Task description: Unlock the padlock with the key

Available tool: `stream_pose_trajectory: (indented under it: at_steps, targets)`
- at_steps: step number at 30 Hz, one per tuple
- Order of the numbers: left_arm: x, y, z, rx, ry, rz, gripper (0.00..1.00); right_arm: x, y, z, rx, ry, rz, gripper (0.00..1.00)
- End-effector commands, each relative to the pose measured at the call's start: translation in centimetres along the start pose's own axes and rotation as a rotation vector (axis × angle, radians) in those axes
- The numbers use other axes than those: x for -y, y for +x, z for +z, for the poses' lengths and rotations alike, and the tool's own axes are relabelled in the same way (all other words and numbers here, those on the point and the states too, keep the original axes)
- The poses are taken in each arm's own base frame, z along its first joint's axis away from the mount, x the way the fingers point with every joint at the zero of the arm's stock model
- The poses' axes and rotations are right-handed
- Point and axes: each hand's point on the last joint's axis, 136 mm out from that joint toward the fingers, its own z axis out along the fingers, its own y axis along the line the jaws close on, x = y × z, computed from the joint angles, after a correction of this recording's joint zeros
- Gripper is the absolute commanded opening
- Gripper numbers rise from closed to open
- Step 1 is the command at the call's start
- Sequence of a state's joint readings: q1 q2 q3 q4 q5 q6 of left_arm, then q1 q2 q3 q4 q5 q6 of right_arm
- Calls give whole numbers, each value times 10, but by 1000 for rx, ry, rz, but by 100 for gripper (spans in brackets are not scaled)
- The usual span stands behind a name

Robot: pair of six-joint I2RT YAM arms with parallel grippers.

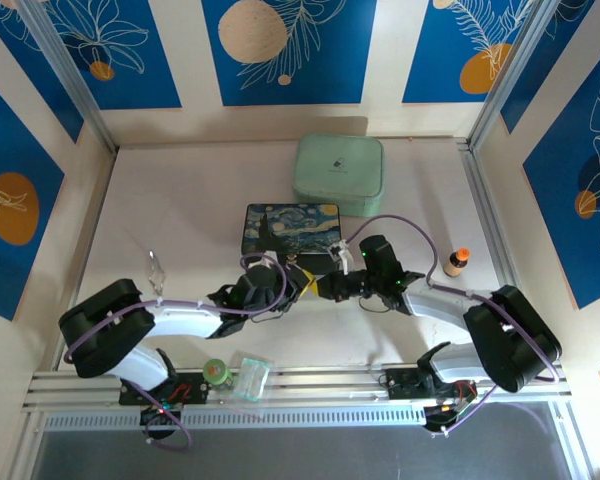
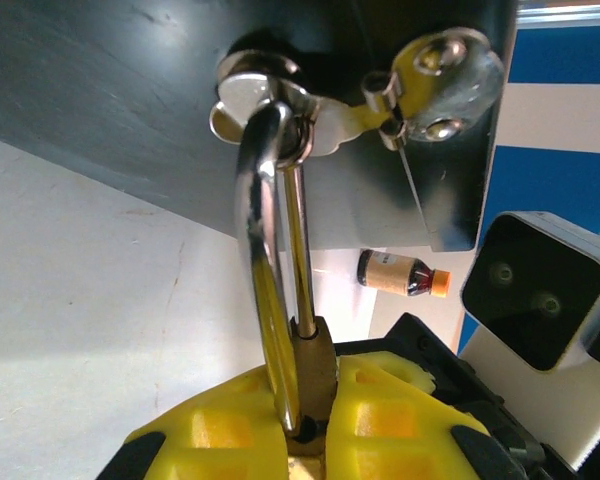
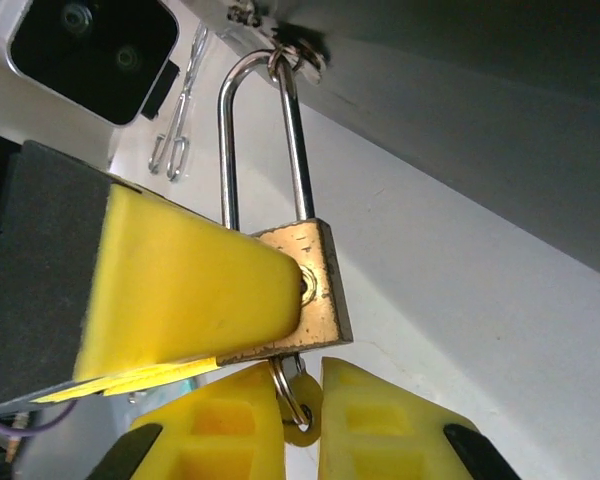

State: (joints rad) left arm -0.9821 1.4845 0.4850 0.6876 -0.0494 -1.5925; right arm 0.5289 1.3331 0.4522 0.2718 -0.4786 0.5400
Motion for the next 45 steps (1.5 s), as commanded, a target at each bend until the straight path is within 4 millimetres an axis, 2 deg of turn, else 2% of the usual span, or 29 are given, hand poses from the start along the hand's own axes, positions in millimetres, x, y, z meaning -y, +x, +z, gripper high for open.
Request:
stream_pose_trajectory:
  at_steps: [1, 5, 9, 16, 20, 23, 26, 30, 32, 36, 40, 45]
  targets:
    - [-7, 3, -1, -13, -6, 12, 0, 28, -9, -8, 36, 71, 178, 14]
    - [-8, 3, 0, -15, -6, 12, 0, 42, -7, -8, 24, 82, 269, 24]
    - [-11, 3, -1, -12, -7, 6, 0, 47, -6, -7, 24, 88, 299, 26]
    - [-13, 2, -1, -9, -16, 7, 0, 43, -8, -8, 36, 116, 241, 27]
    - [-26, -2, -3, 14, -77, 45, 0, 38, -8, -13, 57, 165, 171, 30]
    - [-38, -6, -7, 29, -145, 99, 0, 37, -11, -20, 91, 248, 111, 40]
    - [-46, -12, -14, 52, -210, 149, 0, 36, -17, -32, 135, 321, 92, 53]
    - [-54, -18, -21, 74, -262, 187, 0, 38, -30, -48, 224, 399, 100, 78]
    - [-58, -19, -22, 75, -280, 196, 0, 39, -39, -52, 242, 428, 102, 85]
    - [-65, -21, -22, 66, -306, 214, 0, 41, -55, -42, 175, 459, 102, 85]
    - [-68, -21, -21, 52, -332, 256, 0, 50, -68, -32, 133, 503, 123, 81]
    - [-77, -25, -24, 44, -403, 298, 0, 74, -66, -19, 88, 552, 182, 75]
